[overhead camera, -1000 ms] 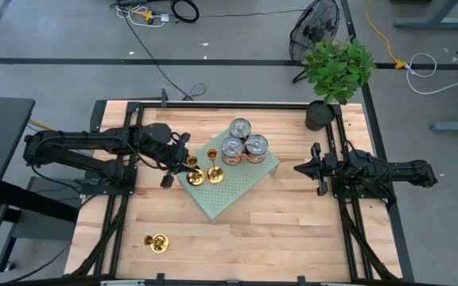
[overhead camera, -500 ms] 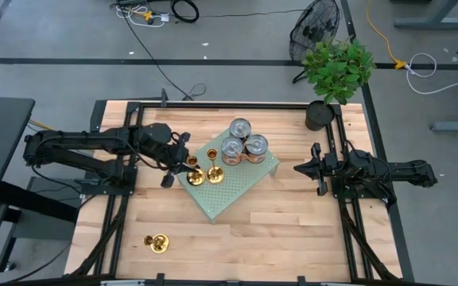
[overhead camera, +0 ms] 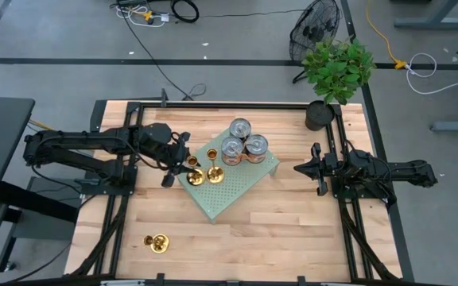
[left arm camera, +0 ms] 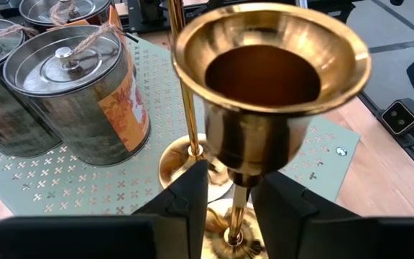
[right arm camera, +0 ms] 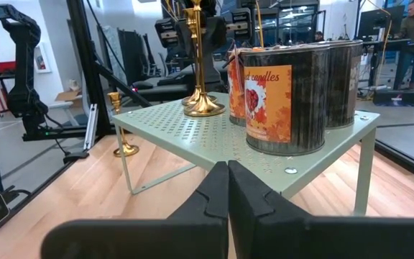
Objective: Pick & Place candle stick holders
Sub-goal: Put the top gold candle holder on the shelf, then put the gold candle holder on the shelf
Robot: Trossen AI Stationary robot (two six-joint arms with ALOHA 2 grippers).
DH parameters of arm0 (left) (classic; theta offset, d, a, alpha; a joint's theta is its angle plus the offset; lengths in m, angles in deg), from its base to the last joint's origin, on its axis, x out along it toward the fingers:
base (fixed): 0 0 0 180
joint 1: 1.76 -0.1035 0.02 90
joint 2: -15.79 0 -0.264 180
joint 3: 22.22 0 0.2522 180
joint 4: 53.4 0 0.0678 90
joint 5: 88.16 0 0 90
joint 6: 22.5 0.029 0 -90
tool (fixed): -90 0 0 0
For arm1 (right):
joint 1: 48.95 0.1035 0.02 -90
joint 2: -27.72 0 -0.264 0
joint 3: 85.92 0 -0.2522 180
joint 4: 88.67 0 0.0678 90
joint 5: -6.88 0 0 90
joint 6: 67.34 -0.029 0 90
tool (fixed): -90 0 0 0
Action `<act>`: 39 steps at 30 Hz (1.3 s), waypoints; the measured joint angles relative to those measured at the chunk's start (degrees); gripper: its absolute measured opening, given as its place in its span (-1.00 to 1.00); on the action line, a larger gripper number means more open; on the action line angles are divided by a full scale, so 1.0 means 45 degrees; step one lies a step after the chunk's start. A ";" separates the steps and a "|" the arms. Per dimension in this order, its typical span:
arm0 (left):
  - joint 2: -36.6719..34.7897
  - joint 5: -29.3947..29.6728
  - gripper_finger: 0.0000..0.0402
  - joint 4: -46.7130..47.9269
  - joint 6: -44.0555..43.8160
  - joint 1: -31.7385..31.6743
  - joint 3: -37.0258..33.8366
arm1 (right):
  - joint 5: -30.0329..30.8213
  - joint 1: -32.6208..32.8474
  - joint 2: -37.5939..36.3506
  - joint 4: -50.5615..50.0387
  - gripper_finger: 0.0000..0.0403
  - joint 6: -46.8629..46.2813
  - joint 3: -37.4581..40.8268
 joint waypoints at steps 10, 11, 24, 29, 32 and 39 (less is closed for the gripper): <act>0.0000 0.0092 -0.24 0.0003 -0.0002 0.0000 0.0000 | 0.0000 0.0000 0.0000 -0.0004 -0.99 0.0003 0.0000; 0.0000 0.0090 -0.22 0.0003 -0.0002 0.0000 0.0000 | 0.0000 0.0000 0.0000 -0.0001 -0.99 -0.0001 0.0003; 0.0000 0.0092 0.01 0.0118 -0.0007 0.0000 0.0000 | 0.0000 0.0000 0.0000 -0.0004 -0.99 0.0000 0.0000; 0.0000 0.0101 0.10 0.0289 -0.0402 0.0000 -0.0005 | -0.0005 -0.0004 0.0000 0.0000 -0.99 -0.0001 -0.0001; 0.0000 0.0102 0.16 0.0323 -0.0425 0.0000 -0.0005 | 0.0000 -0.0004 0.0000 -0.0005 -0.99 -0.0001 0.0001; 0.0000 0.0098 0.27 0.0459 -0.0424 0.0000 -0.0005 | 0.0000 -0.0003 0.0000 -0.0003 -0.99 0.0001 0.0001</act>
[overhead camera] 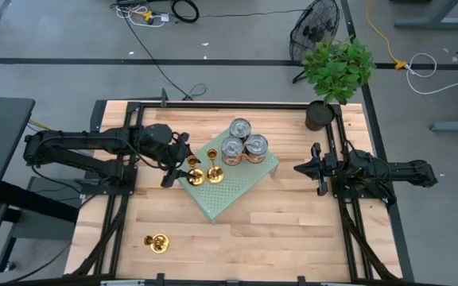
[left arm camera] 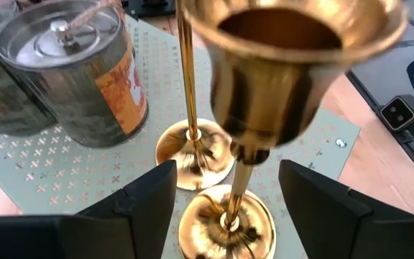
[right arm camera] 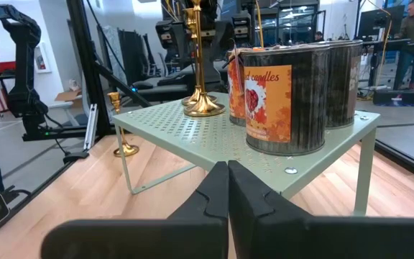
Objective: Pick & Place candle stick holders
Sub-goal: Put the gold candle holder on the shelf
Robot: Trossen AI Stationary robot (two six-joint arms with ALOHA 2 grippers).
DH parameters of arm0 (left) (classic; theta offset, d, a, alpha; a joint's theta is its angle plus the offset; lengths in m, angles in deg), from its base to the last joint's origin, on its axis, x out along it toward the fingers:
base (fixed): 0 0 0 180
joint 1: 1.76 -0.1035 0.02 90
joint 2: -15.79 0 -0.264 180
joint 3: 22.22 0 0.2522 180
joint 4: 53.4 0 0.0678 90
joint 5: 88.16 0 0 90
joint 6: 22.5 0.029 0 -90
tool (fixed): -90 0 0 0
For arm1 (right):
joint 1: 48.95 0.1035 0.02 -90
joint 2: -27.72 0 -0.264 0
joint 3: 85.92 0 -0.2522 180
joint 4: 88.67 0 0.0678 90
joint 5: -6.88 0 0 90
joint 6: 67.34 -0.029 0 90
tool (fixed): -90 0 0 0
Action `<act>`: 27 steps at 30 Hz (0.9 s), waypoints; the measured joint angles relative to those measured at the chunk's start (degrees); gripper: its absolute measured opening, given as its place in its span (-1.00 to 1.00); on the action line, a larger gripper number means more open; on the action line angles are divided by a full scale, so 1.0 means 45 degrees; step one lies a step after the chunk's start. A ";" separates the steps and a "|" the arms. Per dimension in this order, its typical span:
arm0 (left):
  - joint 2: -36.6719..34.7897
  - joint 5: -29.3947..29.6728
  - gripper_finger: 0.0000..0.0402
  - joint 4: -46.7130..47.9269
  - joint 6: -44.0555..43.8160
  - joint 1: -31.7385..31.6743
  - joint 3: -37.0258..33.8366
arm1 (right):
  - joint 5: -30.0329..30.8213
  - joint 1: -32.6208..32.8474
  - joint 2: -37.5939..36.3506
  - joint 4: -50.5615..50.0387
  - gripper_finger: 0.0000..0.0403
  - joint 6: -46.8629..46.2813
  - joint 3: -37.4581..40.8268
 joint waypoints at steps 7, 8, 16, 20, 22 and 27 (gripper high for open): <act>-0.0055 0.0089 0.28 0.0427 -0.0251 -0.0005 0.0000 | -0.0005 0.0000 0.0000 -0.0002 -0.99 -0.0002 -0.0002; -0.0112 0.0089 0.28 0.0527 -0.0282 -0.0005 -0.0007 | 0.0000 -0.0001 0.0000 0.0003 -0.99 -0.0002 0.0002; -0.0826 0.0095 0.28 0.1134 -0.0617 -0.0005 -0.0015 | -0.0004 0.0000 0.0000 -0.0002 -0.99 0.0002 0.0002; -0.1104 0.0095 0.28 0.1429 -0.0720 -0.0005 -0.0010 | 0.0000 0.0003 0.0000 -0.0002 -0.99 -0.0001 0.0001; -0.1205 0.0094 0.28 0.1731 -0.0724 -0.0005 -0.0010 | 0.0000 0.0004 0.0000 0.0000 -0.99 0.0002 -0.0002; -0.1438 0.0083 0.28 0.1931 -0.0622 -0.0005 -0.0010 | -0.0005 0.0001 0.0000 0.0002 -0.99 -0.0001 0.0001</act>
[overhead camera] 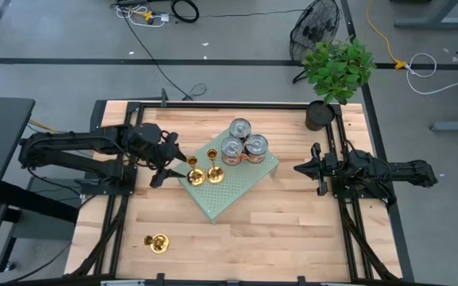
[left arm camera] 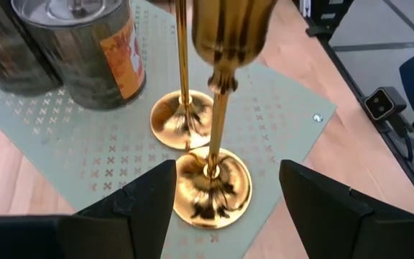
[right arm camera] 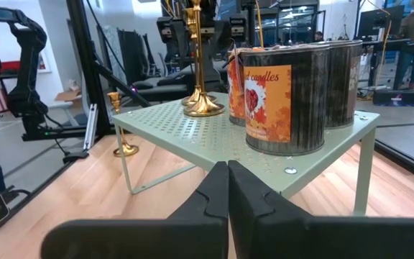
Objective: Pick & Place candle stick holders
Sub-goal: Put the gold candle holder on the shelf
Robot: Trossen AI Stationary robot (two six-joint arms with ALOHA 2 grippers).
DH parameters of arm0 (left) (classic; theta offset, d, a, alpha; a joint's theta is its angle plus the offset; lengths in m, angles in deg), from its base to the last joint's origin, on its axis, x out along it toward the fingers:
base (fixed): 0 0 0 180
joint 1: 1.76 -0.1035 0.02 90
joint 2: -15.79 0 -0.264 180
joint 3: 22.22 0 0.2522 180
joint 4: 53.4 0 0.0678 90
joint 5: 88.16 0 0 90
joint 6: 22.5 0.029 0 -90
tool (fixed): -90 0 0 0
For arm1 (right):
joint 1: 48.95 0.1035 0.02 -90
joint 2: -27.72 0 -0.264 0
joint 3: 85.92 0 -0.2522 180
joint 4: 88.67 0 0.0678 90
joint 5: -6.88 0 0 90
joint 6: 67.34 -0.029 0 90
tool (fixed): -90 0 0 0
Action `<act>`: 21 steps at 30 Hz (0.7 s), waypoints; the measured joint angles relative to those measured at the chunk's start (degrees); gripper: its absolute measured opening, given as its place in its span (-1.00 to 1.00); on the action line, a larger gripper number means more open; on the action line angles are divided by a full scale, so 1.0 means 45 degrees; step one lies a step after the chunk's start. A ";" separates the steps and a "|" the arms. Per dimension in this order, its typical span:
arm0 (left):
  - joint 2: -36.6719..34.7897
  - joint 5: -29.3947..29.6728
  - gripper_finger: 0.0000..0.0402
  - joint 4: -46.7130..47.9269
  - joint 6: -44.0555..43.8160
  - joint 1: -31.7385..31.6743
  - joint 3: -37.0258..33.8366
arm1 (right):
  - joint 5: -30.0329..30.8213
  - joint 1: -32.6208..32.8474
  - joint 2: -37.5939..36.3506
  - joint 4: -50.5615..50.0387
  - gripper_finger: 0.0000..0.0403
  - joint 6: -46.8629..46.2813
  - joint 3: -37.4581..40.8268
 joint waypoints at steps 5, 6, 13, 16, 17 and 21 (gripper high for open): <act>-0.0196 0.0009 0.28 0.0281 0.0037 0.0000 0.0000 | 0.0000 0.0003 0.0000 0.0011 -0.99 0.0003 0.0002; -0.0252 0.0007 0.28 0.0365 0.0048 0.0000 0.0000 | 0.0008 -0.0001 0.0000 0.0011 -0.99 0.0002 -0.0003; -0.0479 -0.0879 0.28 0.0850 0.0032 0.0161 0.0010 | 0.0001 0.0001 0.0000 0.0011 -0.99 0.0000 0.0000; -0.0738 -0.1039 0.28 0.1194 0.0050 0.0376 0.0005 | 0.0000 -0.0002 0.0000 0.0006 -0.99 0.0003 -0.0003; -0.0861 -0.1026 0.28 0.1340 0.0057 0.0423 0.0005 | 0.0008 -0.0002 0.0000 0.0011 -0.99 -0.0002 0.0002; -0.1447 -0.0926 0.28 0.1376 0.0048 0.0538 0.0005 | 0.0005 0.0001 0.0000 0.0009 -0.99 0.0001 0.0000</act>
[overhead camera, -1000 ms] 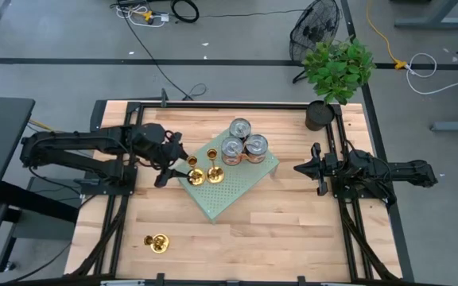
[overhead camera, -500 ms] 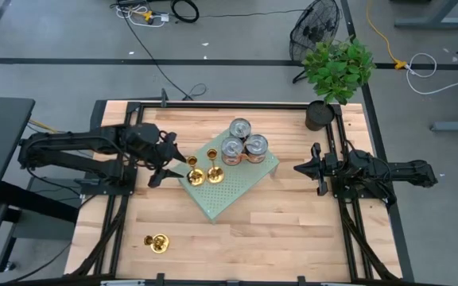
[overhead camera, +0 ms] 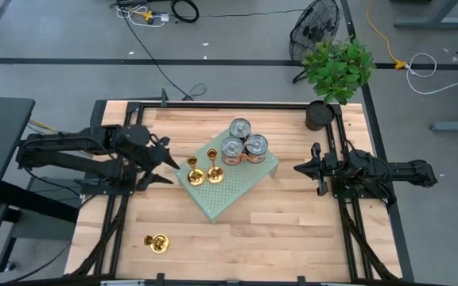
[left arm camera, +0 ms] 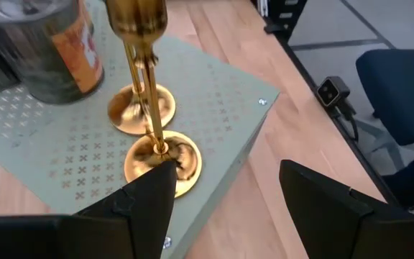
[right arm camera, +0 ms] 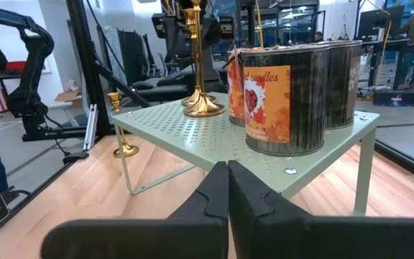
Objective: Pick & Place candle stick holders
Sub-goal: Put the gold candle holder on the shelf
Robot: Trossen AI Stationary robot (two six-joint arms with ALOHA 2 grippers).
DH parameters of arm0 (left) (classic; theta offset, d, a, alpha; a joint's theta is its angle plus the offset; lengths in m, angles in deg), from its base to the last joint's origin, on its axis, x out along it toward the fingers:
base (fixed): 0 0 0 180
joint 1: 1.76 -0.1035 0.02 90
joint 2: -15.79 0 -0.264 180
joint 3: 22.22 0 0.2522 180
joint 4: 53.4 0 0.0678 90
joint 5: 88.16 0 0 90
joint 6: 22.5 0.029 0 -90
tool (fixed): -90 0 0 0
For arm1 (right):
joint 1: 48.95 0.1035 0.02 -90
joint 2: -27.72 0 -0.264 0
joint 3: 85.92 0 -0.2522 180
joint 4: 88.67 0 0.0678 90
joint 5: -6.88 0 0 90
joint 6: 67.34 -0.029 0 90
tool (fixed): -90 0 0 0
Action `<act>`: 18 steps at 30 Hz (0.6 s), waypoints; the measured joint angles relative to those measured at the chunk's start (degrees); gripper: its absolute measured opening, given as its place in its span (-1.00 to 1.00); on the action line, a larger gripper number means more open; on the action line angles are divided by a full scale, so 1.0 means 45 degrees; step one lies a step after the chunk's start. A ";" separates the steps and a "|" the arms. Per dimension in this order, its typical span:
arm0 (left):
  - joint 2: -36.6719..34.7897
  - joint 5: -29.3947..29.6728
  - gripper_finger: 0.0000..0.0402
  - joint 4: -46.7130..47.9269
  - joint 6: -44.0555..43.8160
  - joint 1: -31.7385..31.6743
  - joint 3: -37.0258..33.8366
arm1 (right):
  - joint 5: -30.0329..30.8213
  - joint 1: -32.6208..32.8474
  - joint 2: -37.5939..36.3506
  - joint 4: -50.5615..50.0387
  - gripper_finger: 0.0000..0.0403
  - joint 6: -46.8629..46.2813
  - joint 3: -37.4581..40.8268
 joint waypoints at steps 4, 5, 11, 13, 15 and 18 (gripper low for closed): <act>-0.0627 0.0135 0.28 0.0029 -0.0009 0.0006 0.0005 | -0.0003 -0.0003 0.0000 -0.0003 -0.99 -0.0002 -0.0003; -0.0737 0.0153 0.28 0.0064 -0.0010 0.0006 0.0002 | -0.0003 -0.0003 0.0000 -0.0003 -0.99 -0.0001 0.0000; -0.0900 0.0167 0.28 0.0179 -0.0049 0.0001 0.0005 | -0.0004 0.0002 0.0000 -0.0003 -0.99 0.0001 0.0001; -0.0904 0.0167 0.28 0.0180 -0.0082 0.0001 0.0005 | 0.0000 0.0000 0.0000 -0.0003 -0.99 -0.0001 -0.0003; -0.0904 0.0167 0.28 0.0180 -0.0086 0.0001 0.0005 | -0.0005 -0.0003 0.0000 -0.0003 -0.99 -0.0001 -0.0003; -0.0905 0.0167 0.28 0.0203 -0.0009 0.0001 0.0005 | -0.0005 0.0002 0.0000 -0.0003 -0.99 0.0000 -0.0001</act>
